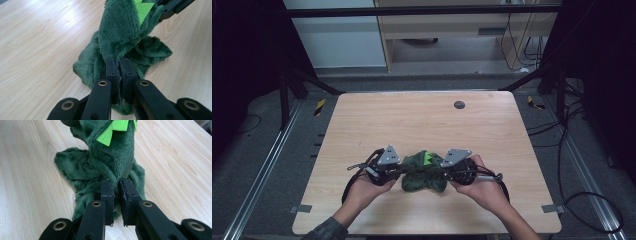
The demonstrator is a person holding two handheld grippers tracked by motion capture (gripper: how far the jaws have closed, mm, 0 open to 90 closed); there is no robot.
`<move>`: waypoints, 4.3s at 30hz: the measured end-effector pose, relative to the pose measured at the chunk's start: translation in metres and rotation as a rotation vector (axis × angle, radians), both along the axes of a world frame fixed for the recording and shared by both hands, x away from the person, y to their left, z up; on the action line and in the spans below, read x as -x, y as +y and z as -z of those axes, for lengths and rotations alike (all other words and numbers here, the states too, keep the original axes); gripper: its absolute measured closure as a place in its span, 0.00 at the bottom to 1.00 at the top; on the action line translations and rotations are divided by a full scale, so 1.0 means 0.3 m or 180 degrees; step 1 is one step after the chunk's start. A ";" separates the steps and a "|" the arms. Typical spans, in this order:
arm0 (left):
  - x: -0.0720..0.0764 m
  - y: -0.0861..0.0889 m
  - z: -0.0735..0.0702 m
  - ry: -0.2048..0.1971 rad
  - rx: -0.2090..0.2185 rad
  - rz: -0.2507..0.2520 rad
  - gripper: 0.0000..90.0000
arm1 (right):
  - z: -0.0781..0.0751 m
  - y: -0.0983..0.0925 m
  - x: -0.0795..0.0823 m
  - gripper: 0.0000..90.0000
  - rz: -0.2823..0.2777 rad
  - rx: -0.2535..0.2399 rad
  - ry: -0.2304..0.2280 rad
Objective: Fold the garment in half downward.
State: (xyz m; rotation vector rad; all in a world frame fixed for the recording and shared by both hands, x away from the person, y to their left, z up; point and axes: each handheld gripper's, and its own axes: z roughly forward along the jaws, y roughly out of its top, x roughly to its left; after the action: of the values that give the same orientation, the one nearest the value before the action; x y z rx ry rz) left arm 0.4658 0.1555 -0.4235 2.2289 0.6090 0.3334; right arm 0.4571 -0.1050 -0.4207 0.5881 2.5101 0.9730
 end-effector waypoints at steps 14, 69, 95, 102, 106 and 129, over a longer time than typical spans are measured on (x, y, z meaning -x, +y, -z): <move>0.019 -0.001 0.048 0.0027 -0.0052 -0.0015 0.96 | 0.029 -0.001 0.025 0.89 -0.0013 0.0002 0.0030; 0.097 0.017 0.153 -0.0009 -0.0105 -0.0016 0.98 | 0.113 0.009 0.123 0.85 -0.0054 0.0062 0.0021; 0.129 0.104 0.186 -0.0143 0.0004 -0.0446 0.59 | 0.113 -0.019 0.131 0.65 0.0087 0.0055 0.0054; 0.110 0.118 0.194 -0.0007 0.0015 -0.0624 0.38 | 0.122 -0.044 0.116 0.52 0.0243 0.0036 0.0128; 0.099 0.124 0.197 0.0069 0.0037 -0.0772 0.24 | 0.128 -0.064 0.113 0.47 0.0324 0.0007 0.0161; 0.062 0.222 0.165 0.0284 -0.0178 -0.0950 0.08 | 0.159 -0.254 0.088 0.08 0.0879 -0.0092 0.0370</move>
State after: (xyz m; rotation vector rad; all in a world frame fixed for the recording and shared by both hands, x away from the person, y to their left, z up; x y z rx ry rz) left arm 0.4471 0.2220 -0.4729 2.2149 0.9955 0.4068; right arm 0.4306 -0.1814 -0.4684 0.9958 2.4301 0.8944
